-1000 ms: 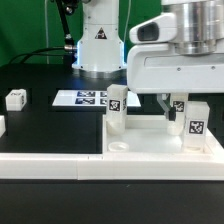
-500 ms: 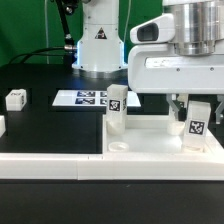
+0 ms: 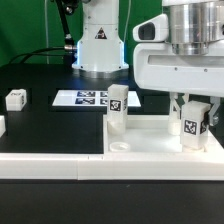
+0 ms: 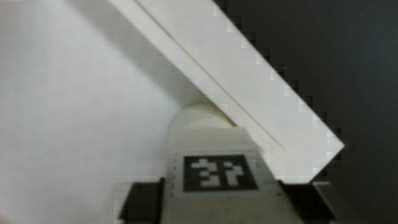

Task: Assemble square table

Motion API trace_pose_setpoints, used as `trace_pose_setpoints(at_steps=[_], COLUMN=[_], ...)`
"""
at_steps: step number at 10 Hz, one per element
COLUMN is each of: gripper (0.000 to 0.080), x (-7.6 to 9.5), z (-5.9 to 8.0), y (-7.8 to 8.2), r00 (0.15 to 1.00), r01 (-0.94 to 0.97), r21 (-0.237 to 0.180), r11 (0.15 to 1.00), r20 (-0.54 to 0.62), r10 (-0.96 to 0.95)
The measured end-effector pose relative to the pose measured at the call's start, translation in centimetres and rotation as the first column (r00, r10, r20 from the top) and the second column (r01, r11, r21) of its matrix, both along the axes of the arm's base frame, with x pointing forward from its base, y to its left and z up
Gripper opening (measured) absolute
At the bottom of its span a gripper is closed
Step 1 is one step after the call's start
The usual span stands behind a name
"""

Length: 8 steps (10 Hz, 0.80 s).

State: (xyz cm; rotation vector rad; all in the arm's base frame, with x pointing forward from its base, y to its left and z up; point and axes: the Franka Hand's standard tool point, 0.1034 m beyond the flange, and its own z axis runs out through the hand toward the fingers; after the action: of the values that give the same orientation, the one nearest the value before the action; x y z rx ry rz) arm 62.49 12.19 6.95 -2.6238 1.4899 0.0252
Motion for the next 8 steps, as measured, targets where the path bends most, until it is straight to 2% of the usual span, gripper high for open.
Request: trace_pose_setpoints(at_steps=[2,3,5,6,7,8], gripper=[0.0293,0.0293,0.0293,0.0516,0.0516,0.0607], x=[0.14,0.28,0.17,0.17,0.08,-0.13], z=[0.03,0.06,0.00,-0.01,-0.08,-0.23], y=[0.26,0.06,0.29,0.23,0.21,0.23], r00=[0.941,0.880,0.874,0.874,0.910,0.969], r01=[0.335,0.472,0.482,0.481,0.409,0.241], r21=[0.028,0.069,0.066,0.066,0.062,0.042], r11=[0.942,0.879,0.874,0.874,0.910,0.970], r20=[-0.068,-0.104,-0.108,-0.107,-0.092,-0.062], r10=[-0.332,-0.464,-0.474,-0.473,-0.403,-0.239])
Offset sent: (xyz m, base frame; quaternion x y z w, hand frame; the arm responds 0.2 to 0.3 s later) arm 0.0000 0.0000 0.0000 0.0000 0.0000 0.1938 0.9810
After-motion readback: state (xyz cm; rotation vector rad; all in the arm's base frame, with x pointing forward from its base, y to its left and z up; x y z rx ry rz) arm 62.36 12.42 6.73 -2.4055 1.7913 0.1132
